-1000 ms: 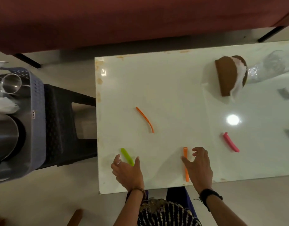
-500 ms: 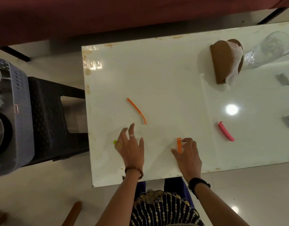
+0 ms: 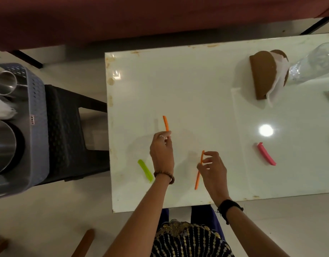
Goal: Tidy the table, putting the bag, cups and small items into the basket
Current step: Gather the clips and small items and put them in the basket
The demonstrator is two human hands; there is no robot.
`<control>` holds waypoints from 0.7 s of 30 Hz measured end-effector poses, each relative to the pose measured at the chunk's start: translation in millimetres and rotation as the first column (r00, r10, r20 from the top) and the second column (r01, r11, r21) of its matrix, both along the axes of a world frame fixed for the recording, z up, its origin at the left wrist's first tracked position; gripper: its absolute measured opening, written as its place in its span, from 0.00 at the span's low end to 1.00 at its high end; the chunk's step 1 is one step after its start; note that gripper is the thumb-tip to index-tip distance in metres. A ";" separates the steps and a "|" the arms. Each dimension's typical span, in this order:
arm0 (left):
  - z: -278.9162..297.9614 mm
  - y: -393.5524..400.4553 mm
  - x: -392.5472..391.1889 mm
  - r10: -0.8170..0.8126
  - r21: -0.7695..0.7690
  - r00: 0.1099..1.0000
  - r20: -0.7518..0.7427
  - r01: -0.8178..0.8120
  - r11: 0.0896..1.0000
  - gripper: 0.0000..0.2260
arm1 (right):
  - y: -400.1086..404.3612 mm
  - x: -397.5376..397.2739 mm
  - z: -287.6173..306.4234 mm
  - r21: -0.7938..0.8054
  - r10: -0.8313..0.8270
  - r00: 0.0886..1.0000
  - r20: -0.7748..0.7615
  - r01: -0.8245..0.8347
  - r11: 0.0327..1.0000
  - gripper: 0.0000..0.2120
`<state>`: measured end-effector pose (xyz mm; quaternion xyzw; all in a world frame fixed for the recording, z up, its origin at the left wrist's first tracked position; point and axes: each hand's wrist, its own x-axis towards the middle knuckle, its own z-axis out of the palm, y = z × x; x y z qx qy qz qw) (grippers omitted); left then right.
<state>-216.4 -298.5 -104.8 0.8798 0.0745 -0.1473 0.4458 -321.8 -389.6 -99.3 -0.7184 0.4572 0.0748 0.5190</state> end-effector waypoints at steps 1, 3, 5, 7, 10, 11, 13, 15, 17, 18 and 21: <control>7.6 7.0 -1.6 0.054 -0.066 0.998 0.013 -0.053 0.996 0.09 | 5.2 9.5 8.1 0.014 -0.023 0.998 0.054 0.022 1.000 0.14; 24.6 22.2 -2.7 0.138 -0.157 0.990 0.013 -0.134 0.978 0.07 | 17.0 30.5 25.5 0.048 -0.036 0.991 0.131 0.030 0.998 0.14; 40.3 46.1 1.4 0.203 -0.199 0.979 -0.014 -0.201 0.959 0.06 | 35.5 55.6 43.2 0.107 -0.019 0.982 0.190 -0.001 0.994 0.14; 56.6 77.3 10.4 0.257 -0.237 0.966 -0.031 -0.257 0.937 0.06 | 59.4 83.6 59.5 0.154 0.009 0.966 0.258 -0.050 0.987 0.15; 85.7 133.5 31.8 0.323 -0.242 0.944 0.064 -0.299 0.923 0.07 | 105.2 126.0 82.0 0.210 0.065 0.923 0.380 -0.154 0.966 0.20; 95.0 156.0 40.9 0.333 -0.217 0.932 0.146 -0.298 0.930 0.09 | 125.0 140.2 88.2 0.218 0.093 0.903 0.419 -0.199 0.955 0.21; 108.5 198.5 59.0 0.335 -0.141 0.902 0.273 -0.307 0.941 0.11 | 164.7 167.1 98.2 0.185 0.185 0.856 0.482 -0.306 0.934 0.21; 114.1 243.3 74.9 0.353 -0.034 0.865 0.357 -0.365 0.930 0.09 | 209.1 192.8 105.0 0.150 0.290 0.788 0.543 -0.430 0.890 0.19; 113.3 280.8 86.0 0.367 0.057 0.840 0.400 -0.423 0.904 0.07 | 249.3 213.2 108.1 0.100 0.381 0.718 0.583 -0.529 0.843 0.16; 110.3 293.5 90.1 0.352 0.102 0.844 0.405 -0.424 0.900 0.05 | 263.5 221.7 107.5 0.056 0.421 0.695 0.583 -0.551 0.832 0.14; 92.7 321.3 98.1 0.237 0.266 0.909 0.342 -0.335 0.904 0.04 | 297.8 239.2 98.7 -0.103 0.573 0.640 0.512 -0.616 0.781 0.09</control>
